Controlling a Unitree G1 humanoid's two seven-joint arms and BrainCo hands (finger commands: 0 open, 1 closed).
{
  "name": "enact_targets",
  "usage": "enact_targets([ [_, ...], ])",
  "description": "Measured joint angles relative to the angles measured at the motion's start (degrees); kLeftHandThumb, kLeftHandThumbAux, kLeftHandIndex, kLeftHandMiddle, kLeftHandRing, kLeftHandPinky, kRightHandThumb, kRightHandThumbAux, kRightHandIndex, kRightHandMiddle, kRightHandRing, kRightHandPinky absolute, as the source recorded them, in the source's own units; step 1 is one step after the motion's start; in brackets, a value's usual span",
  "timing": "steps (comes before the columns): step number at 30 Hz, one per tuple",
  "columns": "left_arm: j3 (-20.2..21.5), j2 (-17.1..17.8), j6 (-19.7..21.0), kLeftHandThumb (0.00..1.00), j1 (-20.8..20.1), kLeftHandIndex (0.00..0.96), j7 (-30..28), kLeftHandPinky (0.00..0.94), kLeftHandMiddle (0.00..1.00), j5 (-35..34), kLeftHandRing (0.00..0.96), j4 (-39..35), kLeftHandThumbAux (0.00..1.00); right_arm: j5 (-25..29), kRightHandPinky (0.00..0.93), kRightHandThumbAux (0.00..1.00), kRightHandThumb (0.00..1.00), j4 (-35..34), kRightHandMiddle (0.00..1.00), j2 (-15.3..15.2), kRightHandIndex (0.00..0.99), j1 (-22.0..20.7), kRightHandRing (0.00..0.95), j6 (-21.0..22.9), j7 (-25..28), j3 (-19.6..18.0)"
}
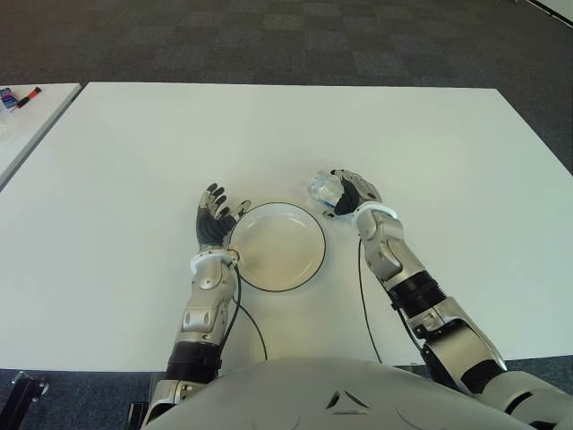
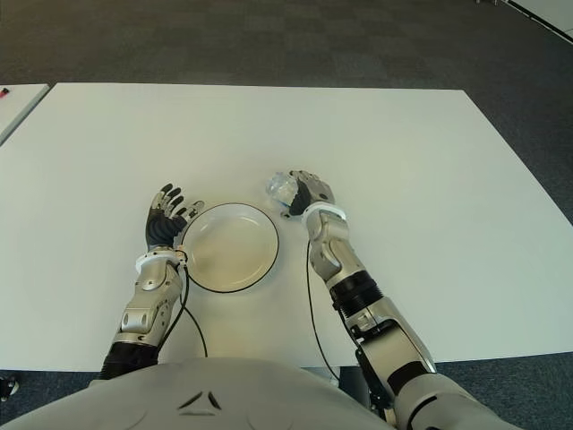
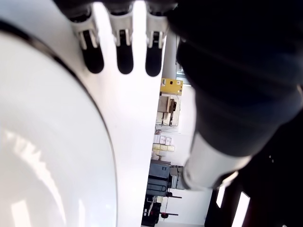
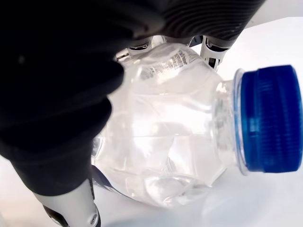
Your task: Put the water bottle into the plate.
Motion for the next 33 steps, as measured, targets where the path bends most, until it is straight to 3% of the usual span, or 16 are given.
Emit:
enact_targets([
  [11, 0.0, 0.0, 0.5, 0.062, 0.0, 0.138, 0.3, 0.180, 0.170, 0.0, 0.151, -0.4, 0.918, -0.1, 0.000, 0.853, 0.945, 1.1, 0.000, 0.6, 0.000, -0.8, 0.000, 0.0, -0.1, 0.2],
  [22, 0.0, 0.0, 0.6, 0.061, 0.0, 0.137, 0.3, 0.183, 0.168, 0.0, 0.152, -0.4, 0.920, -0.2, 0.000, 0.929, 0.631, 2.8, 0.000, 0.7, 0.000, -1.7, 0.000, -0.2, -0.6, 0.4],
  [33, -0.1, 0.0, 0.7, 0.059, 0.2, 0.134, 0.4, 0.170, 0.162, 0.0, 0.144, -0.6, 0.917, -0.4, 0.013, 0.972, 0.431, 5.9, 0.000, 1.0, 0.000, -4.1, 0.000, -1.1, -1.5, 1.7],
])
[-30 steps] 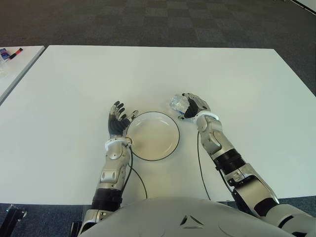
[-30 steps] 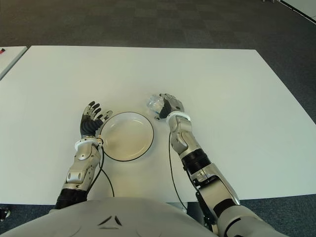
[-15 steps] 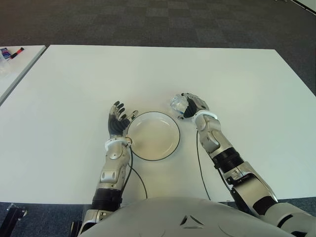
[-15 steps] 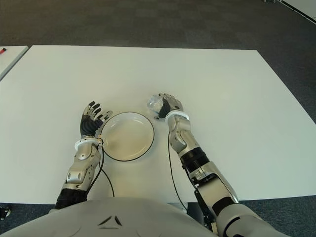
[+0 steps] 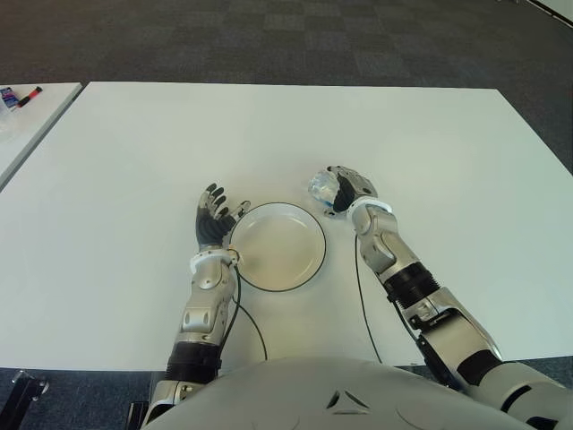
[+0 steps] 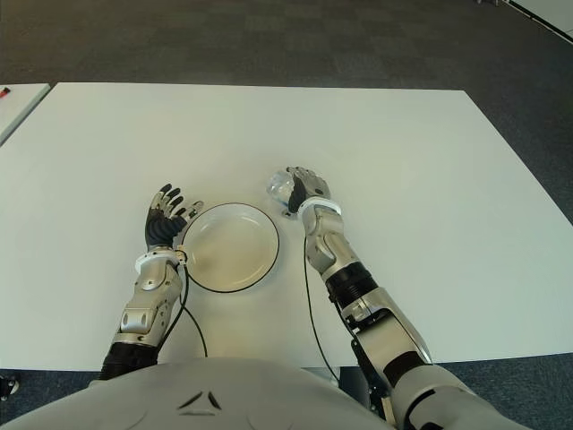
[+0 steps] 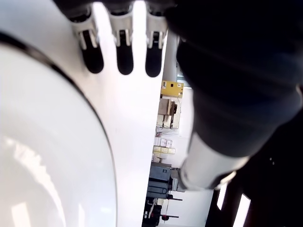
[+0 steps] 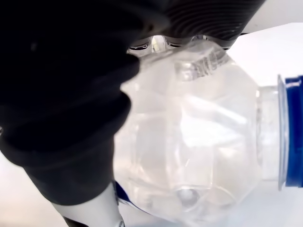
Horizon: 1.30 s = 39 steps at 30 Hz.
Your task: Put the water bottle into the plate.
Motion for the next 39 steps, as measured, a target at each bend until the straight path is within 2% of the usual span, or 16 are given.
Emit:
enact_targets([
  [6, -0.1, 0.0, 0.2, 0.057, 0.1, 0.136, 0.0, 0.178, 0.166, 0.0, 0.149, -0.2, 0.919, 0.4, 0.001, 0.987, 0.333, 7.7, 0.000, 0.8, 0.000, -3.9, 0.000, -3.5, -2.4, 0.5],
  [14, -0.1, 0.0, 0.3, 0.063, 0.3, 0.139, 0.3, 0.178, 0.170, 0.0, 0.151, -0.2, 0.917, 0.5, 0.000, 0.996, 0.260, 12.8, 0.000, 1.8, 0.000, -6.4, 0.000, -6.2, -3.2, 1.5],
  [30, -0.2, 0.0, 0.3, 0.073, 0.6, 0.134, 0.3, 0.173, 0.161, -0.1, 0.142, -0.4, 0.918, -0.2, 0.005, 0.998, 0.115, 13.8, 0.000, 1.9, 0.000, -7.2, 0.000, -7.0, -4.9, 3.6],
  [39, -0.2, 0.0, 0.4, 0.075, 0.8, 0.135, 0.3, 0.180, 0.161, -0.1, 0.145, -0.9, 0.915, -0.2, 0.000, 0.998, 0.098, 13.8, 0.000, 1.9, 0.000, -7.1, 0.000, -7.0, -5.7, 3.8],
])
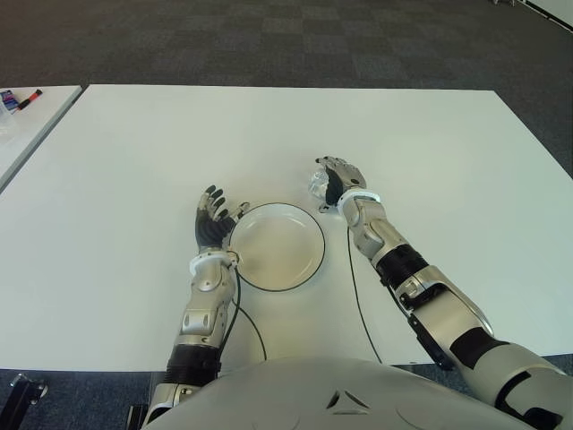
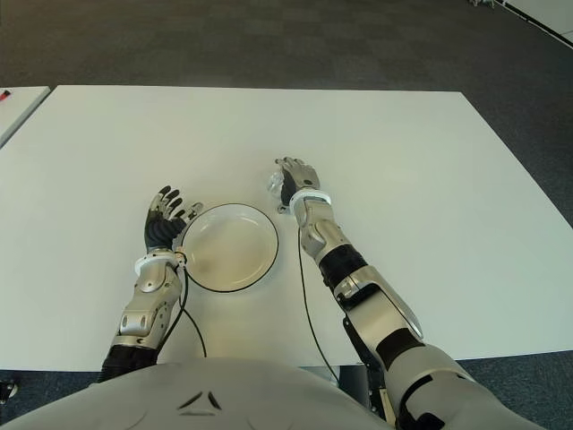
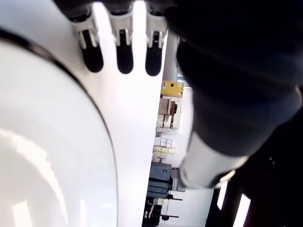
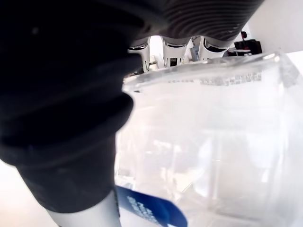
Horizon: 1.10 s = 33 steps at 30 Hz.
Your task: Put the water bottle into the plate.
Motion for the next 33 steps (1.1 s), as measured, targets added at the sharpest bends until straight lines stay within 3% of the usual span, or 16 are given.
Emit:
enact_targets([
  [13, 0.0, 0.0, 0.0, 0.071, 0.0, 0.140, 0.0, 0.182, 0.170, 0.0, 0.154, -0.5, 0.916, 0.0, 0.022, 0.998, 0.092, -0.3, 0.000, 0.3, 0.000, 0.2, 0.000, 0.3, -0.6, -0.2],
  [24, 0.0, 0.0, 0.1, 0.072, 0.3, 0.136, 0.0, 0.180, 0.166, 0.0, 0.149, -1.0, 0.911, 0.0, 0.040, 0.998, 0.010, -1.1, 0.000, 0.6, 0.000, 0.8, 0.000, 1.5, -1.1, -0.5],
  [33, 0.0, 0.0, 0.6, 0.077, 0.5, 0.136, 0.0, 0.174, 0.162, 0.0, 0.144, -1.1, 0.905, 0.4, 0.033, 0.998, 0.020, -1.2, 0.000, 0.9, 0.000, 0.9, 0.000, 2.1, -1.1, -1.1],
])
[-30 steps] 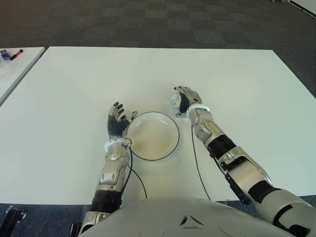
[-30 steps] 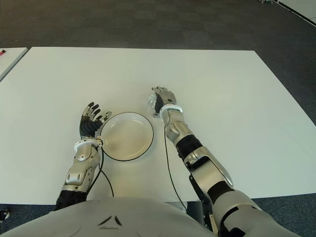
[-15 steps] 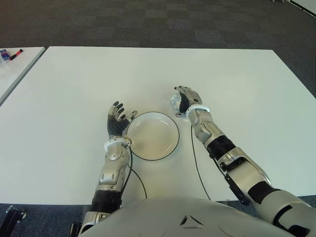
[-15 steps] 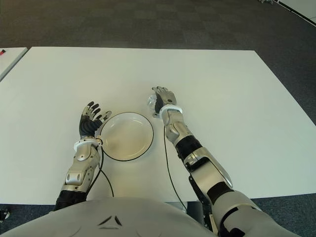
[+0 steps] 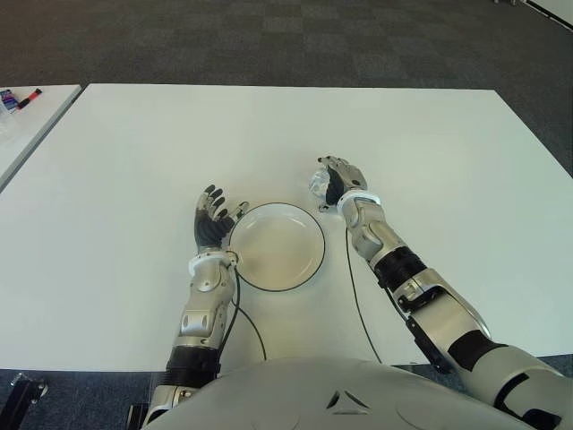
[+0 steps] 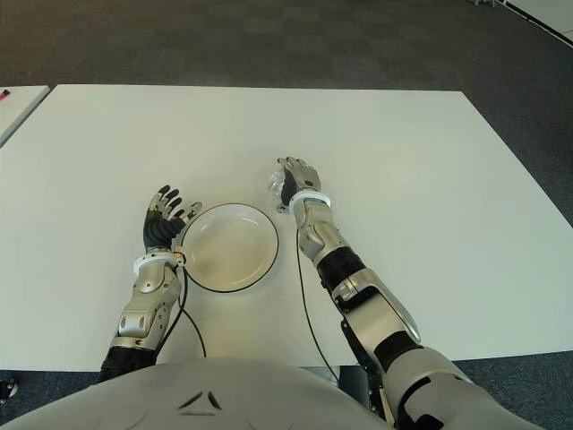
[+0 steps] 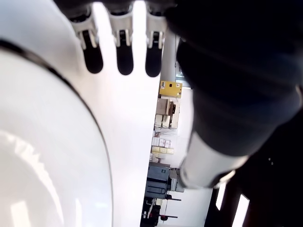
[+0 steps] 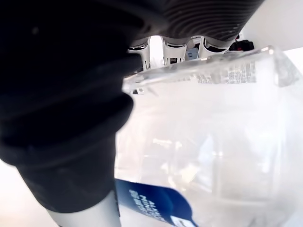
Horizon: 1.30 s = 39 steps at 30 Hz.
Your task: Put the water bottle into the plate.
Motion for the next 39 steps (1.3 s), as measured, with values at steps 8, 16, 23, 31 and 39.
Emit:
enact_targets([
  [8, 0.0, 0.0, 0.0, 0.077, 0.0, 0.138, 0.0, 0.183, 0.165, 0.0, 0.148, -0.1, 0.901, 0.1, 0.073, 0.998, 0.162, -2.1, 0.000, 0.2, 0.000, 0.8, 0.000, 1.5, 0.0, -0.6],
  [16, 0.1, 0.0, 0.1, 0.080, 0.1, 0.144, 0.0, 0.182, 0.172, 0.0, 0.153, -0.3, 0.906, 0.9, 0.090, 0.996, 0.277, -5.1, 0.000, 0.7, 0.000, 2.6, 0.000, 5.2, 0.3, -2.5],
  [23, 0.1, 0.0, 0.5, 0.082, 0.1, 0.145, 0.0, 0.185, 0.171, 0.0, 0.155, -0.4, 0.905, 2.0, 0.093, 0.987, 0.312, -6.3, 0.000, 1.5, 0.000, 2.9, 0.000, 8.3, 1.2, -3.6],
  [31, 0.1, 0.0, 0.6, 0.087, 0.1, 0.143, -0.2, 0.183, 0.174, 0.0, 0.156, -0.4, 0.904, 2.9, 0.125, 0.944, 0.328, -5.1, 0.000, 3.2, 0.000, 2.7, 0.000, 12.4, 0.4, -5.6],
  [39, 0.1, 0.0, 0.6, 0.092, 0.2, 0.140, -0.5, 0.183, 0.169, 0.0, 0.151, -0.4, 0.908, 4.2, 0.220, 0.917, 0.418, -4.5, 0.000, 3.6, 0.000, 2.6, 0.025, 12.4, -1.0, -6.7],
])
